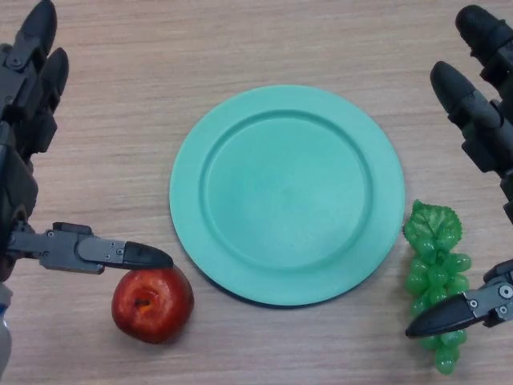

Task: Pick up the red apple and place it on the plate

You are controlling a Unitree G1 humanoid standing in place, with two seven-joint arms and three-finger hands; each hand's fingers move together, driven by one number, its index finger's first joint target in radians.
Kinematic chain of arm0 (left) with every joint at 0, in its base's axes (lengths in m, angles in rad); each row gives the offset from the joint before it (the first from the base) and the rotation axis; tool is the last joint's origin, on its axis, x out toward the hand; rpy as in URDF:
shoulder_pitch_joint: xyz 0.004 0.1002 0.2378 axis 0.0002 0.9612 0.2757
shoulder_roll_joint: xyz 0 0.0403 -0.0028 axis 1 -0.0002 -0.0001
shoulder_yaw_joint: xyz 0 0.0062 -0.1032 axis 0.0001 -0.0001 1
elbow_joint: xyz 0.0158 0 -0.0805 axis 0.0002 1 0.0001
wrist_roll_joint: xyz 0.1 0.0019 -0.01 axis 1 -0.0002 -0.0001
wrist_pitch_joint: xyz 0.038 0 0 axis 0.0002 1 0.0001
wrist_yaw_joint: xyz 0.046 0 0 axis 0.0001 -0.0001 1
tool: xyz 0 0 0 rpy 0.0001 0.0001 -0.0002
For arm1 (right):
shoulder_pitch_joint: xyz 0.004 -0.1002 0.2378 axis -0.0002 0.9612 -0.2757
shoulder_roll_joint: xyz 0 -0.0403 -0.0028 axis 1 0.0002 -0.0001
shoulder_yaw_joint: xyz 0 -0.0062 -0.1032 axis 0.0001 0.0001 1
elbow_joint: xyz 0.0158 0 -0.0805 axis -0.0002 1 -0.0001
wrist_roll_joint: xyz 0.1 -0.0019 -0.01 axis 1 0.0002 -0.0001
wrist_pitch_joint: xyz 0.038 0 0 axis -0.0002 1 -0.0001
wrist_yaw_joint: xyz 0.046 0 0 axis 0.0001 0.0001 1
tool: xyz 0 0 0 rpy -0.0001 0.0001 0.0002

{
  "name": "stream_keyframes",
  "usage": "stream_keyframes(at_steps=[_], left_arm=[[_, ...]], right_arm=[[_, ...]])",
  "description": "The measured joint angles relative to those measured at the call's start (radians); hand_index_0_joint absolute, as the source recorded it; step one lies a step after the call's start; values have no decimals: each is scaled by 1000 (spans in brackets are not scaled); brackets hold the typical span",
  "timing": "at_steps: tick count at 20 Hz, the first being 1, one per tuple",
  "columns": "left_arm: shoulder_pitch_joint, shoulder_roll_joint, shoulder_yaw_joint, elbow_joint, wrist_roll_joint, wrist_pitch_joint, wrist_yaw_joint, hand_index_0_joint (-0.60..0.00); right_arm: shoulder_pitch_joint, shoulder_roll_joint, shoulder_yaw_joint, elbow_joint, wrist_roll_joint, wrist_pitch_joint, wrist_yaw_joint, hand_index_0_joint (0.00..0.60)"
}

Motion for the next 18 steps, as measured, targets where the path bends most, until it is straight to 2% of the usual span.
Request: stream_keyframes(at_steps=[8, 10, 12, 13, 16, 17, 18], left_arm=[[26, -10, 0, 18, -1, -1, 0, 0], [55, -33, -1, 19, -4, -12, -1, 0], [119, -53, -8, 41, 1, -120, -11, 0], [163, -73, -22, 69, 13, -194, -9, 0], [268, -73, -142, 130, 96, -301, 70, 0], [314, -74, -201, 159, 148, -381, 106, 0], [337, -73, -225, 186, 194, -441, 129, 0]], right_arm=[[2, 0, 1, 15, -8, 0, 4, 0], [2, 0, 5, 16, -32, 0, 7, 0], [2, 0, 10, 17, -50, 0, 7, 0], [0, 0, 10, 18, -51, 0, 7, 0], [-21, 0, 40, 32, -91, 0, 15, 0], [-24, 0, 60, 43, -131, 0, 15, 0], [-28, 0, 64, 46, -130, 0, 16, 0]])
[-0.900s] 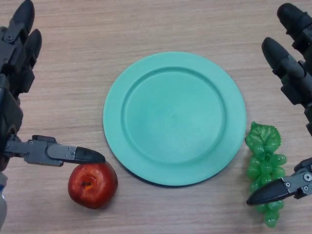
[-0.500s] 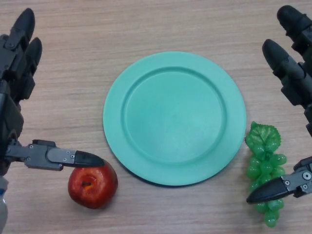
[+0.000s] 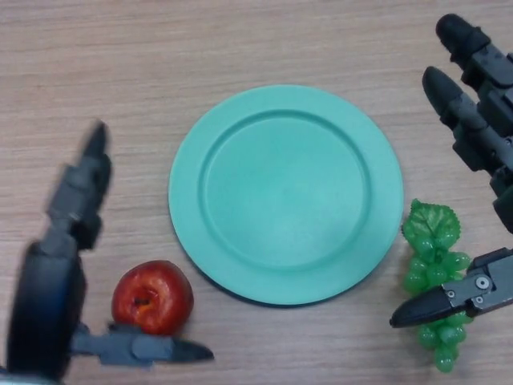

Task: Pick up the red apple and place it on the plate

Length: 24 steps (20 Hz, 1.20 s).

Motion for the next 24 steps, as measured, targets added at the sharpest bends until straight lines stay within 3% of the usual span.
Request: stream_keyframes(at_steps=[6, 9, 14, 16, 19, 21, 24], left_arm=[[7, 0, -26, 289, 47, -203, 209, 0], [-22, 0, -28, 390, 56, -273, 218, 0], [-81, 0, -26, 505, 41, -279, 217, 0], [-87, 0, -25, 541, 48, -279, 218, -200], [-104, 0, -25, 579, 69, -290, 230, -600], [-123, -1, -24, 621, 130, -309, 278, -600], [-127, -1, -19, 621, 124, -309, 279, -600]], right_arm=[[-22, 0, 2, 3, 0, 0, 1, 0], [-29, 0, 3, 12, 0, 0, 1, 0], [-27, 0, 2, 19, 0, 0, 1, 0], [-27, 0, 2, 19, 0, 0, 1, 0], [-28, 0, 2, 18, 0, 0, 1, 0], [-28, -2, -4, 2, 0, 0, 0, 0], [-25, -2, -4, -3, 0, 0, 0, 0]])
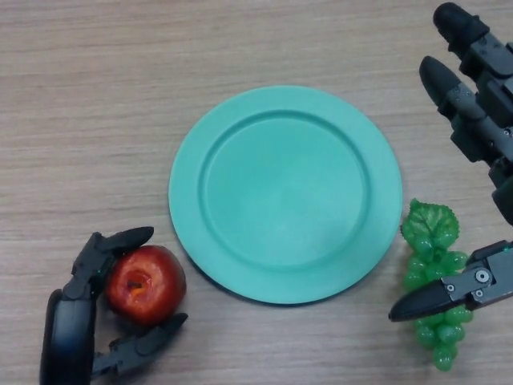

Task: Pick up the red apple and place it on the plate

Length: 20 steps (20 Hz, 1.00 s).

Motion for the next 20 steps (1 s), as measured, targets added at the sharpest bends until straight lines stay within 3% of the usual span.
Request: stream_keyframes(at_steps=[4, 8, 10, 12, 15, 17, 20], left_arm=[[21, 0, 10, -104, 6, 7, -1, -600], [22, 0, 69, -290, 12, 21, -15, -600], [-34, 1, 80, -322, 14, 43, -38, -600], [-148, 4, 74, -319, 92, 98, -59, -600], [-302, 13, 0, -249, 117, 166, -87, -600], [-367, 6, -51, -176, 108, 217, -136, -600], [-441, 3, -95, -55, 109, 236, -139, -600]], right_arm=[[3, 0, 1, -2, 0, 0, -1, 0], [13, 0, 1, -6, 0, 0, -1, 0], [15, 0, -1, -9, 0, 0, -1, 0], [18, 0, -1, -11, 3, 0, -1, 0], [23, 0, -3, -22, 4, 0, -1, 0], [22, 0, -2, -23, 4, 0, -1, 0], [19, 0, -8, -23, 7, 0, -1, 0]])
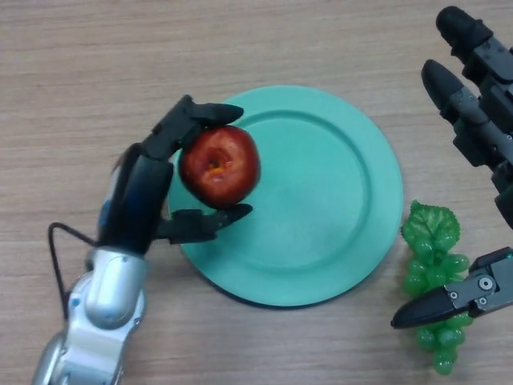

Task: Pick up the red apple and place it on the plate

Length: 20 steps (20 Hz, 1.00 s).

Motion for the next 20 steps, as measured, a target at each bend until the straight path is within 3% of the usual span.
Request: stream_keyframes(at_steps=[5, 8, 9, 10, 16, 20], left_arm=[[-65, 0, -69, 98, -5, 51, -8, -600], [-66, 0, -79, 99, -75, 109, -31, -251], [-66, 0, -79, 100, -76, 112, -31, -99], [-68, 0, -79, 108, -77, 113, -31, -4], [-82, 0, -80, 130, -77, 194, -31, 0], [-58, 1, -76, -9, -81, 280, -34, 0]], right_arm=[[7, 0, -13, 2, 0, 0, 0, 0], [15, 0, -14, 8, 0, 0, 0, 0], [15, 0, -14, 8, 1, 0, 0, 0], [15, 0, -14, 9, 1, 0, 0, 0], [15, 0, -31, 22, 1, 0, 0, 0], [14, 0, -34, 22, 1, 0, 0, 0]])
